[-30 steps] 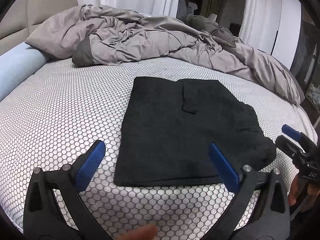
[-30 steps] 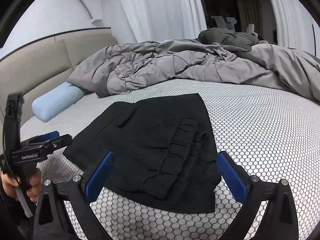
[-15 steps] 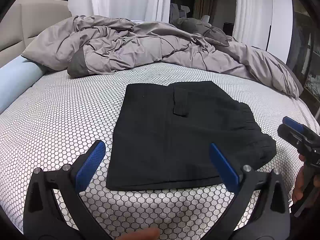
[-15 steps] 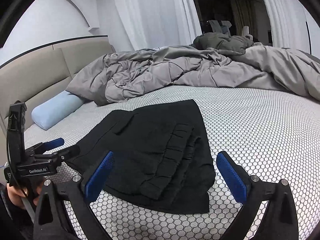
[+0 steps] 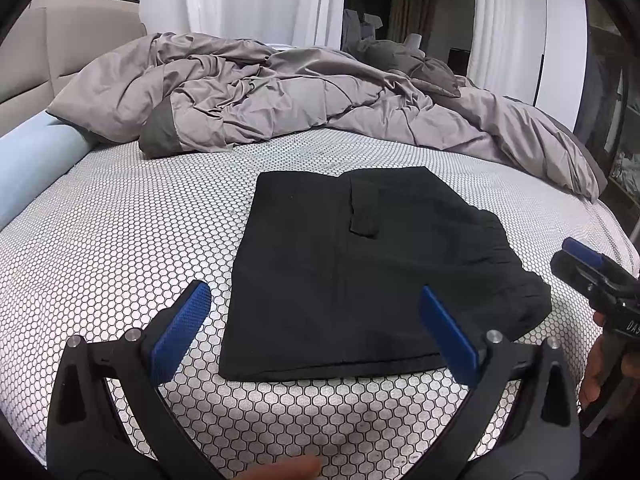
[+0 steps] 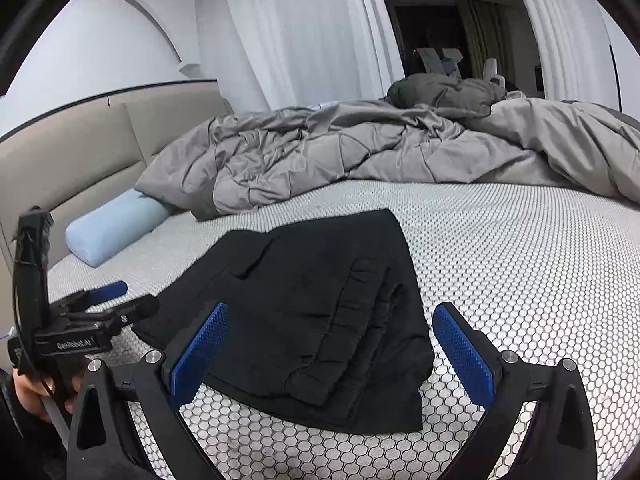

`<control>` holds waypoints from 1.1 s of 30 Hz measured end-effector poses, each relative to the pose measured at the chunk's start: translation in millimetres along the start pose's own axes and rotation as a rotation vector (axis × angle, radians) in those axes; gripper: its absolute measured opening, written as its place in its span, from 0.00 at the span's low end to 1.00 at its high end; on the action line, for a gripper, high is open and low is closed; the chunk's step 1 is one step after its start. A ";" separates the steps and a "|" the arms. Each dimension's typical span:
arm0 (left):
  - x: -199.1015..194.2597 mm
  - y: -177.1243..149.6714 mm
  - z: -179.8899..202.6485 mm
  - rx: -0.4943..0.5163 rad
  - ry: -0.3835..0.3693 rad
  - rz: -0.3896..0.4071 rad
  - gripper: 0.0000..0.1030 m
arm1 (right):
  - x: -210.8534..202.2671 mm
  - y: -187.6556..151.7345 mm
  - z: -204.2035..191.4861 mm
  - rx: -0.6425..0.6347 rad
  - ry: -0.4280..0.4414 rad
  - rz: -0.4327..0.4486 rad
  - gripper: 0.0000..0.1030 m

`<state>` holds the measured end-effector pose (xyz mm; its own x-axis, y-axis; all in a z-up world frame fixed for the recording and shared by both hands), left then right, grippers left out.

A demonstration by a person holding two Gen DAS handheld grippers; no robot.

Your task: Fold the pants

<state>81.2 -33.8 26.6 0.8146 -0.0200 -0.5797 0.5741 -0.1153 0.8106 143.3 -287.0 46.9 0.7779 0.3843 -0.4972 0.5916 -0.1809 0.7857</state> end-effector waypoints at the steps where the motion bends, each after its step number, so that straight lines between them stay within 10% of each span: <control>1: 0.3 0.0 -0.4 0.001 0.000 0.001 0.99 | 0.6 -0.3 0.0 -0.001 -0.001 -0.002 1.00; 33: -9.1 -0.2 1.0 0.029 -0.004 0.020 0.99 | -12.0 -0.7 -7.6 -0.033 0.014 0.022 1.00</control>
<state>73.5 -34.5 31.6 0.8253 -0.0264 -0.5641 0.5553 -0.1441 0.8191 132.0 -284.7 55.1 0.7872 0.3936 -0.4747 0.5670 -0.1593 0.8082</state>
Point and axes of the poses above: each gripper's, at about its wrist camera, not at the fingertips, and x roughly the way its jaws point, z to its right, y to its top, the point moved 2 cm from there along x, roughly the way its jaws point, and after that the axes turned 13 degrees about x, right-handed, at the moved point
